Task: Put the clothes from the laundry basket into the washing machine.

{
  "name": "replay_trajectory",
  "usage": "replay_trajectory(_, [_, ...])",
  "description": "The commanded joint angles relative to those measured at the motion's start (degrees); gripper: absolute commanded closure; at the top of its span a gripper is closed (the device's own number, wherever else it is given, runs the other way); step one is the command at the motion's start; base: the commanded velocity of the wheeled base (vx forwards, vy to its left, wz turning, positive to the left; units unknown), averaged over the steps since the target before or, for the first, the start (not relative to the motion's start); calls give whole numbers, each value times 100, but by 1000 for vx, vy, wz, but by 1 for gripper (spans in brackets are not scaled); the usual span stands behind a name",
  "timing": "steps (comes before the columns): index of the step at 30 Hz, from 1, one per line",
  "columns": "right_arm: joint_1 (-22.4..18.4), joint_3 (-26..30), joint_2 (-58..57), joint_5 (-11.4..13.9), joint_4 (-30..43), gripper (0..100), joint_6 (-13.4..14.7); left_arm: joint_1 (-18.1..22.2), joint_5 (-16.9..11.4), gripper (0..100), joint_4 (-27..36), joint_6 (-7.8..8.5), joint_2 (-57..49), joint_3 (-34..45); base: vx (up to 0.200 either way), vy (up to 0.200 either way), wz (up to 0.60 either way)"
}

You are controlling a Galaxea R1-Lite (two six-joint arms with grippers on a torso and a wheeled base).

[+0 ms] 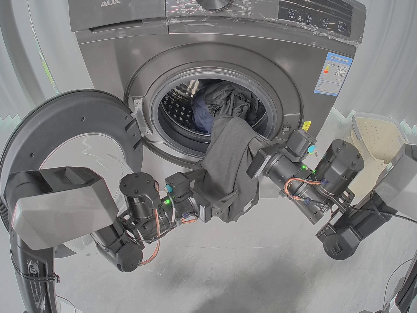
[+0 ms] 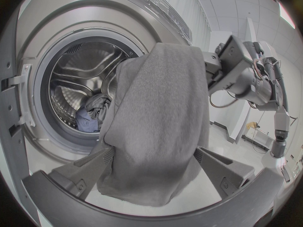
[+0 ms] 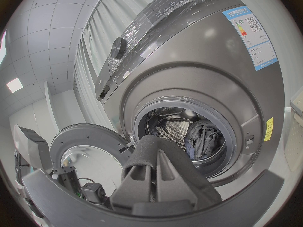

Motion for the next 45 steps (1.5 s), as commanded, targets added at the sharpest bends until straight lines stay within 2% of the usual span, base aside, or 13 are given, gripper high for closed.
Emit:
replay_trajectory(1, [30,14,30,-4,-1,100,3,-32,62,0,17,-53,224,-438,0,0,0])
replay_trajectory(9, [109,58,47,-4,-1,100,3,-50,80,0,43,-62,294,-579,0,0,0])
replay_trajectory(12, [215,155,21,-4,-1,100,3,-23,212,0,43,-62,496,-772,0,0,0])
replay_trajectory(18, [364,181,-49,-4,-10,100,12,170,256,0,69,-62,804,-1185,0,0,0])
replay_trajectory(25, [435,234,-129,5,-10,100,30,205,431,0,78,-62,997,-1370,0,0,0])
replay_trajectory(26, [443,234,-155,5,-10,100,30,205,449,100,78,-62,1006,-1387,0,0,0])
replay_trajectory(38, [470,243,-155,-4,-10,100,47,205,458,100,-1,-88,953,-1510,0,0,0])
replay_trajectory(42, [356,225,-146,-4,-10,100,100,205,431,100,-36,-211,531,-1097,0,0,0])
replay_trajectory(45, [250,190,-146,-4,-10,100,109,205,405,100,-45,-229,153,-649,0,0,0])
